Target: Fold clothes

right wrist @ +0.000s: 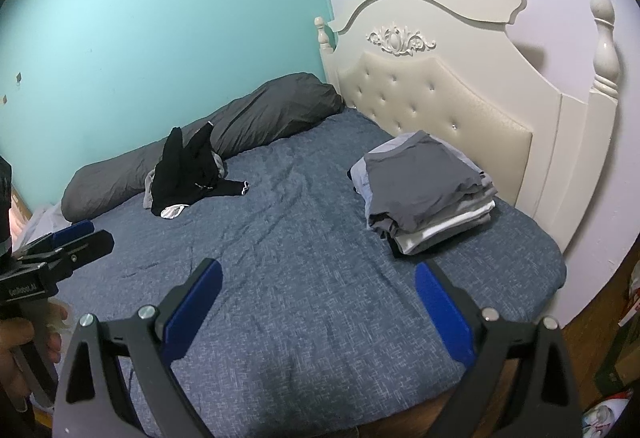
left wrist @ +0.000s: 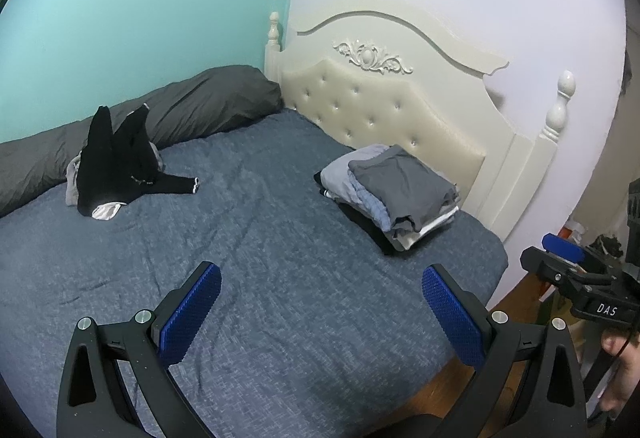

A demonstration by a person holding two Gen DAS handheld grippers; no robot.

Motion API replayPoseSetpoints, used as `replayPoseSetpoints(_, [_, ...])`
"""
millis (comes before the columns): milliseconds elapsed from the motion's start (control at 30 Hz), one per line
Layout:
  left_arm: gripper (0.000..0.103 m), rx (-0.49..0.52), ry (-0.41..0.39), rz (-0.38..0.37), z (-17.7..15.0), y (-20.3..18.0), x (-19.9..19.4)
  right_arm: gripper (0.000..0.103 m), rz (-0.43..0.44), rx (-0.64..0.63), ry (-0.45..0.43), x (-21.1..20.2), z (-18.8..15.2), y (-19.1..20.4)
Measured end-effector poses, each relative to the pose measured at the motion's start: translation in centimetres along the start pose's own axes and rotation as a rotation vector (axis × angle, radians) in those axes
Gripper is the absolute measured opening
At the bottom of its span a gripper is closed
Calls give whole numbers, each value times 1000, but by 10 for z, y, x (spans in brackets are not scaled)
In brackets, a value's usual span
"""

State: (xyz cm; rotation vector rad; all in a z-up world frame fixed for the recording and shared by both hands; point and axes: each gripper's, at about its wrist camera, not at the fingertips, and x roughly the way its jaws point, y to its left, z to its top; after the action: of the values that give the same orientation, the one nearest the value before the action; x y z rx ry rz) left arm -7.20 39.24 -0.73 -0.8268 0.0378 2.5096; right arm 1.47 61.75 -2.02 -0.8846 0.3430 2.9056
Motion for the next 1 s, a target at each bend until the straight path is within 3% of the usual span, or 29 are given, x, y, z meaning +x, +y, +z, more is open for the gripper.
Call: replayPoseSetpoints(1000, [103, 8, -30, 21, -9, -6, -12, 98, -14, -3, -32, -13, -5, 2])
